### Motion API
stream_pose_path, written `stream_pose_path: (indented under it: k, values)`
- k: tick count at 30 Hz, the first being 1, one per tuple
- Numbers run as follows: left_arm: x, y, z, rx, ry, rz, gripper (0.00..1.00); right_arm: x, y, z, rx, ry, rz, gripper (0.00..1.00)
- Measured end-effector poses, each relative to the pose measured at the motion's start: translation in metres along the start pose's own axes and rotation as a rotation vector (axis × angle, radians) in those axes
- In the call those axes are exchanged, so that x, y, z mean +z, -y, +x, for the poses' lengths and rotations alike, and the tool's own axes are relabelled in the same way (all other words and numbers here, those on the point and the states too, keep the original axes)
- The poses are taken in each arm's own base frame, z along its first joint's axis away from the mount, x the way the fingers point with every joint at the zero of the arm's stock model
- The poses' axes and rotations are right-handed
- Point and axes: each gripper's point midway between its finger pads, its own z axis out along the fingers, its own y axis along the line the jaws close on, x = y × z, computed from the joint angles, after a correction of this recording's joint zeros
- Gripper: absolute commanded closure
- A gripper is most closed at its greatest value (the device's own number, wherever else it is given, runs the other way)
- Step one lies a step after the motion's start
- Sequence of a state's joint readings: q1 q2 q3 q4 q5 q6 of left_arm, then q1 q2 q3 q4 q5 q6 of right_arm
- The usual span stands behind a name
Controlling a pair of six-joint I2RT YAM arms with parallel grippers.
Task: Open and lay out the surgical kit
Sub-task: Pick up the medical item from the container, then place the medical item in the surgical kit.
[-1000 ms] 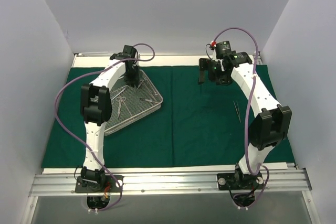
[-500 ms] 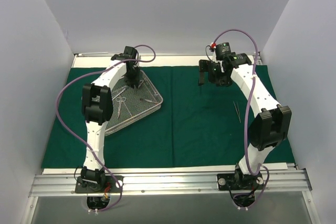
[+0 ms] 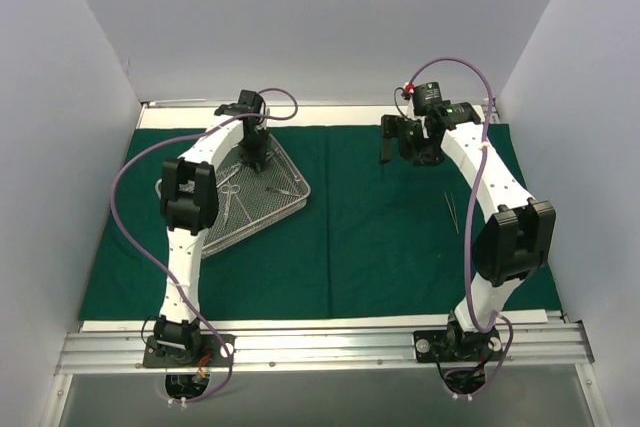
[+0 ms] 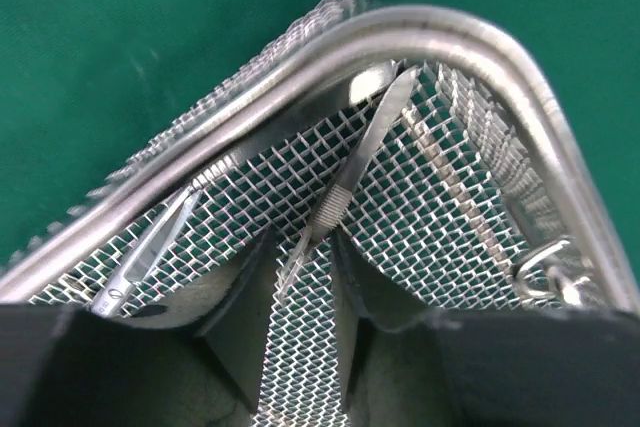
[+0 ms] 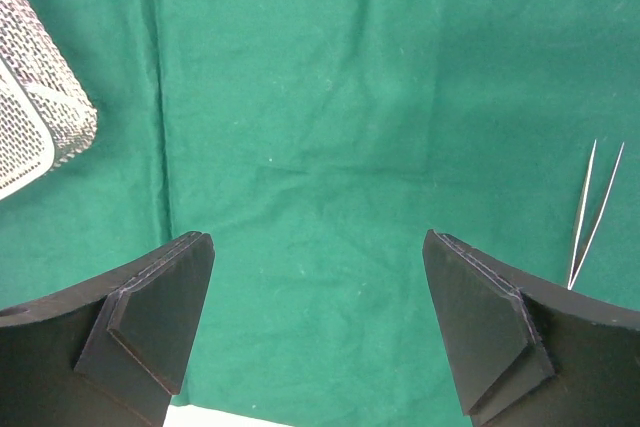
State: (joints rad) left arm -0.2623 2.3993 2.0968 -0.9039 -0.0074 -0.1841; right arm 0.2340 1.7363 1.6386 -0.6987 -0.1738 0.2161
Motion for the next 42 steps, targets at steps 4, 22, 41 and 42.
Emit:
stream_pose_path:
  k: [4, 22, 41, 42]
  values:
    - [0.0, 0.001, -0.006, 0.007, 0.015, 0.002, 0.8, 0.003, 0.003, 0.004, 0.005, -0.014, 0.005, 0.11]
    - [-0.048, 0.001, 0.014, -0.075, -0.05, 0.111, 0.98, 0.004, -0.02, -0.002, -0.011, -0.001, -0.09, 0.19]
    - [-0.281, 0.111, 0.195, -0.241, -0.118, 0.879, 0.98, -0.127, -0.174, 0.077, -1.034, 0.6, -0.518, 0.24]
    - [-0.287, 0.115, 0.201, -0.231, -0.12, 0.897, 0.98, -0.131, -0.178, 0.078, -1.082, 0.616, -0.53, 0.25]
